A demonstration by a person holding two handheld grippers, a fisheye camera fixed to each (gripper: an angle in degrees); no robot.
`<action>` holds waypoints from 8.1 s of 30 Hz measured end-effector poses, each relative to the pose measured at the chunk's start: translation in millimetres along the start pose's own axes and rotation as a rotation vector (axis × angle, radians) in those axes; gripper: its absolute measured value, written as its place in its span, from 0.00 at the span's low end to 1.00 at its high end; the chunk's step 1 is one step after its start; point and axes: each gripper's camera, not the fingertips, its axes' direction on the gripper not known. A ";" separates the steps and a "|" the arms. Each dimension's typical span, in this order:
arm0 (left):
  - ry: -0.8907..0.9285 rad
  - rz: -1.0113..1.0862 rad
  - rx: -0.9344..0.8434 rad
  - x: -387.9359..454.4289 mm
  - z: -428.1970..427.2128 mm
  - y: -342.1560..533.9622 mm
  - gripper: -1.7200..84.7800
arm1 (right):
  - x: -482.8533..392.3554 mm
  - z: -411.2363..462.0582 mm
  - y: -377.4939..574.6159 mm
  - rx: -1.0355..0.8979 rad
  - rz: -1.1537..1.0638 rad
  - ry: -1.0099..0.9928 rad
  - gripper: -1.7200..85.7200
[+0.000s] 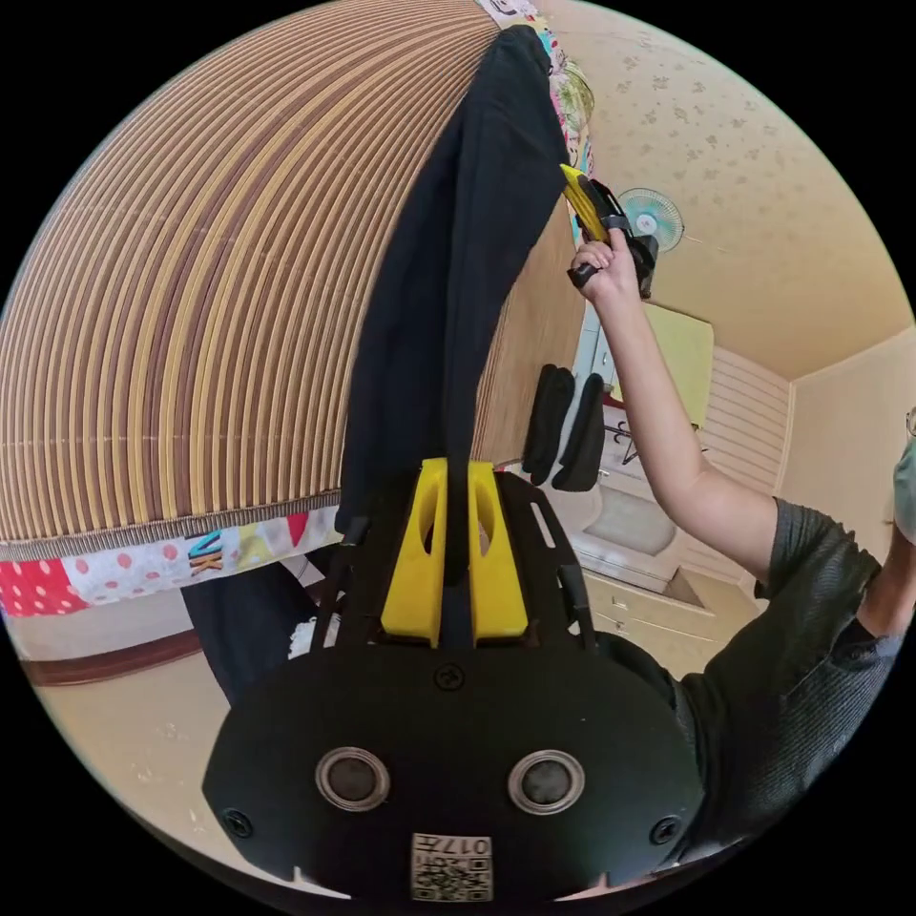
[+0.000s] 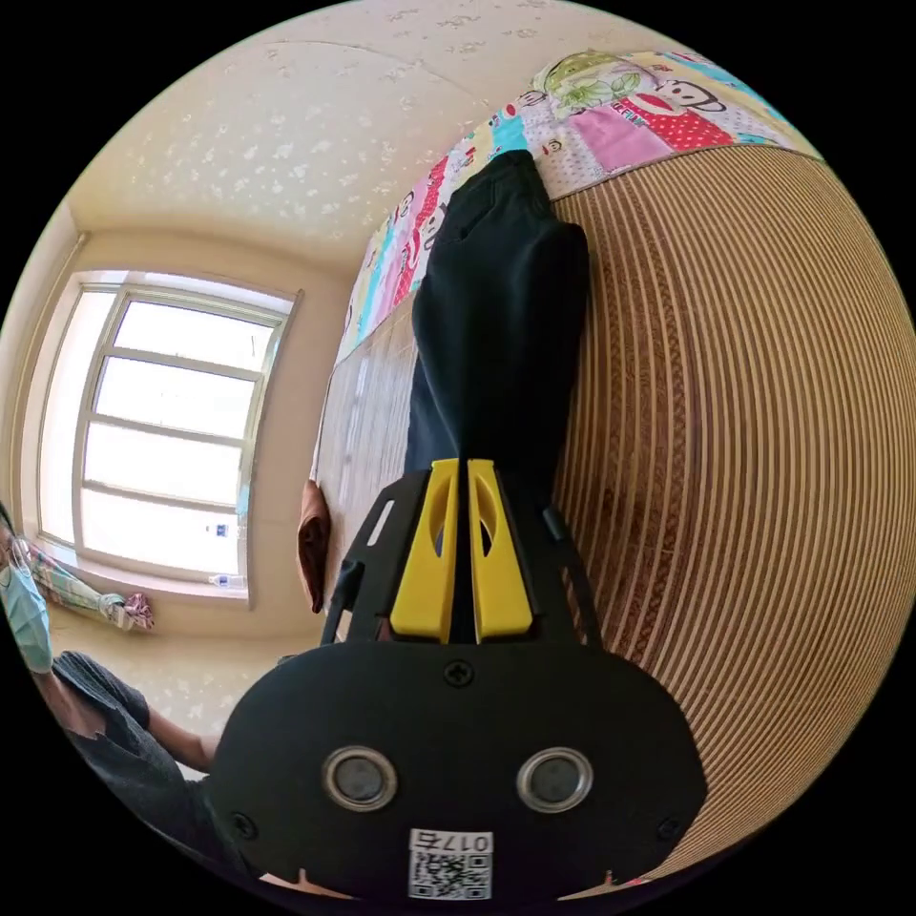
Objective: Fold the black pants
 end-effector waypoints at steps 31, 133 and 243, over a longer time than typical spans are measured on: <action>-0.032 0.163 0.110 9.6 -52.2 -37.1 0.18 | 79.3 -17.8 136.3 -0.164 0.122 -0.295 0.18; -0.179 0.046 -0.038 196.8 10.2 108.2 0.14 | 129.2 -54.1 293.8 -0.568 0.224 -0.589 0.13; -0.402 1.144 -0.216 310.7 -14.4 417.7 0.01 | -577.7 226.2 988.7 1.030 0.674 1.012 0.02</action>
